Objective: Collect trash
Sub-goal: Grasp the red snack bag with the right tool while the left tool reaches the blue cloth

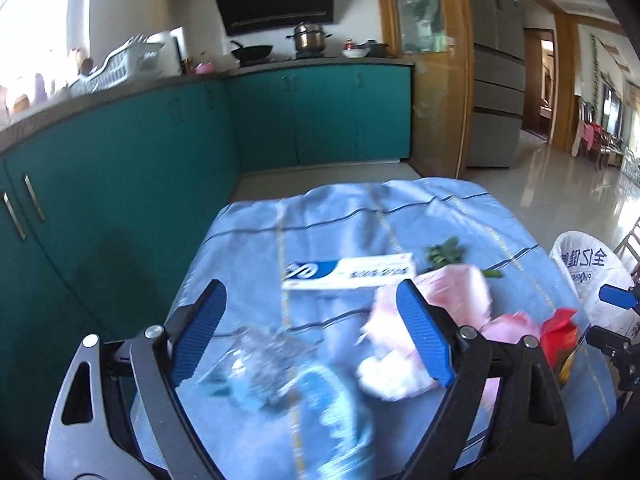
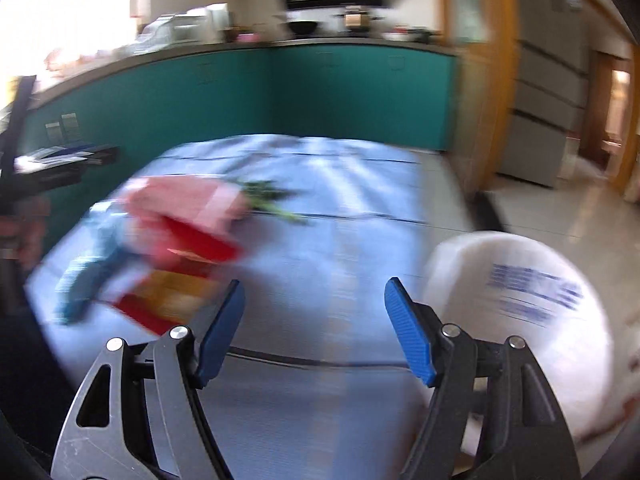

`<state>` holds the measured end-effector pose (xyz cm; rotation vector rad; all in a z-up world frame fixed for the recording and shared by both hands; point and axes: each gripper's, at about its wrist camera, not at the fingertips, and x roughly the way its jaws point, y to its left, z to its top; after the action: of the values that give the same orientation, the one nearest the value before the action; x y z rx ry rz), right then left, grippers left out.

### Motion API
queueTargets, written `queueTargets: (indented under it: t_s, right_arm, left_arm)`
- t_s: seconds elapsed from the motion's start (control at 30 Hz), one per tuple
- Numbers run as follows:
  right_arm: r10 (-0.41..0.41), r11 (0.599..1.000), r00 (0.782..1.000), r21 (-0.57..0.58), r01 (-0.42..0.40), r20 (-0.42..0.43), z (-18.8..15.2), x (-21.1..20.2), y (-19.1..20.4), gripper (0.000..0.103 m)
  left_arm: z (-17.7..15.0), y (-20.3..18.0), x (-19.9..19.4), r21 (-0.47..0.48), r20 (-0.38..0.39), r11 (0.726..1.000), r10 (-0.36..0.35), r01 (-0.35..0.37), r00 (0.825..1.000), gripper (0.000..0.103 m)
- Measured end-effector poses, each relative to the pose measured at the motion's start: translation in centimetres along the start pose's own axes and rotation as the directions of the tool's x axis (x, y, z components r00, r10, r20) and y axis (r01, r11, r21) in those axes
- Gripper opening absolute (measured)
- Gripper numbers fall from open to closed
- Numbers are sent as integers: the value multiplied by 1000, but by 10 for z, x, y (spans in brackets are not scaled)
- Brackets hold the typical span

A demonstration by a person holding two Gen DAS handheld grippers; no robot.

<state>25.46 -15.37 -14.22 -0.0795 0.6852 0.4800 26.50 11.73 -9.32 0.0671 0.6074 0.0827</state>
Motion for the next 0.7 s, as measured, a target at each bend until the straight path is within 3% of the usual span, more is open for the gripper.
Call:
queueTargets:
  t_s: [0.03,0.13,0.23,0.4,0.47,0.5,0.6,0.7]
  right_arm:
    - [31,999,999,-20,-31,-12,5,6,12,83]
    - [95,994,994,-50,-97,-48,15,21,36,86]
    - [79,992,995,-90,-85,-68,13,37,53,86]
    - [55,995,996,-85,-61,-69,6,43,51,85]
    - [46,996,997,-79,-51,-56,7,42,49,75]
    - [48,996,997,-71,-52,-53,7,42,47,65]
    - [70,996,996,-45,-72,-46,6,40,40,43]
    - [63,997,998,-35,-64,-26,4,33,35,38]
  left_arm:
    - [-6,11,0,-16,-15,1000,-17,17,1000,87]
    - [-29,36,-5,-89,-59,992,-100,94,993,87]
    - [-59,50,-5,-136,-124,975,-195,178,973,87]
    - [-83,22,-9,-12,-193,967,-250,253,949,87]
    - [-86,9,-12,43,-197,959,-265,279,944,87]
    - [-87,5,-13,61,-200,955,-273,290,941,86]
    - [-89,-6,-11,90,-221,943,-294,320,930,68]
    - [-90,-13,-6,98,-243,940,-296,327,924,52]
